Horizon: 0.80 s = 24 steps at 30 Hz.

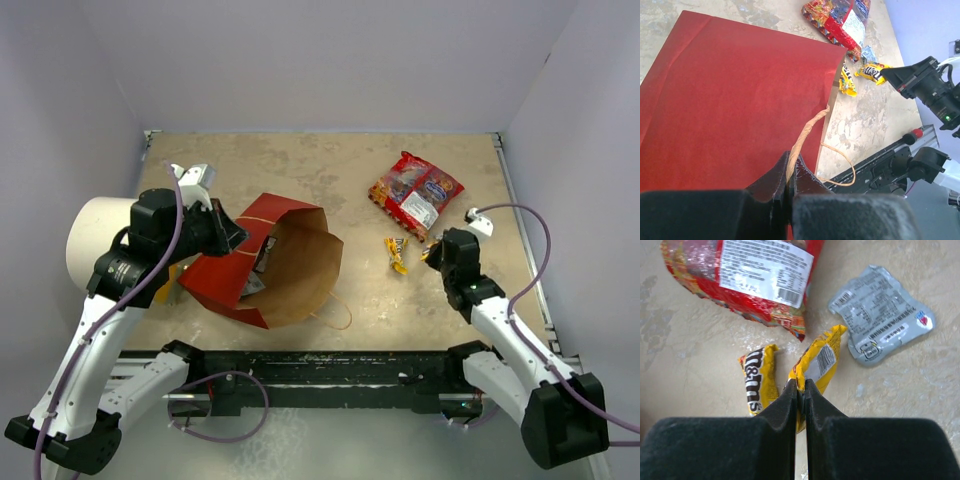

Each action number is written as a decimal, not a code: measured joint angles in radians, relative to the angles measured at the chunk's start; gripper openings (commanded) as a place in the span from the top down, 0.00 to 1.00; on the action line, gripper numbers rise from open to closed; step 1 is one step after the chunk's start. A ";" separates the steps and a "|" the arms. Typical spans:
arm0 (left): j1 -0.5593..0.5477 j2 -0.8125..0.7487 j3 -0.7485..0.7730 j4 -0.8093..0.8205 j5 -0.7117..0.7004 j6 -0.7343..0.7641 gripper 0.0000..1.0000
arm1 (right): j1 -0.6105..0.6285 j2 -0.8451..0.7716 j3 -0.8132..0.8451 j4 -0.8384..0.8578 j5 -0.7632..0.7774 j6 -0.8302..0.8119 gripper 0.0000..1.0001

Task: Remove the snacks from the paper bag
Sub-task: Place the snack at the center of the board.

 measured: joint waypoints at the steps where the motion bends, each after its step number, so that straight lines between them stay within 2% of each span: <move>1: 0.000 0.000 0.000 0.000 0.003 0.000 1.00 | -0.016 -0.004 -0.019 0.011 -0.018 0.026 0.99; 3: 0.000 0.000 0.000 0.001 0.010 0.000 1.00 | -0.042 -0.005 -0.049 0.019 -0.040 0.075 0.91; 9: 0.000 0.018 0.000 0.002 0.023 0.000 1.00 | -0.092 -0.022 -0.071 -0.029 -0.051 0.203 0.46; 14: 0.000 0.024 0.000 0.002 0.029 0.000 1.00 | -0.093 -0.093 -0.052 -0.145 -0.019 0.230 0.20; 17: 0.000 0.026 0.000 0.002 0.035 0.001 1.00 | -0.093 -0.118 -0.008 -0.189 -0.017 0.204 0.12; 20: 0.000 0.029 0.000 0.003 0.039 0.002 1.00 | -0.094 -0.124 0.045 -0.174 -0.048 0.114 0.10; 24: 0.000 0.037 0.000 0.007 0.042 0.002 1.00 | -0.094 -0.117 0.097 -0.071 -0.157 -0.073 0.10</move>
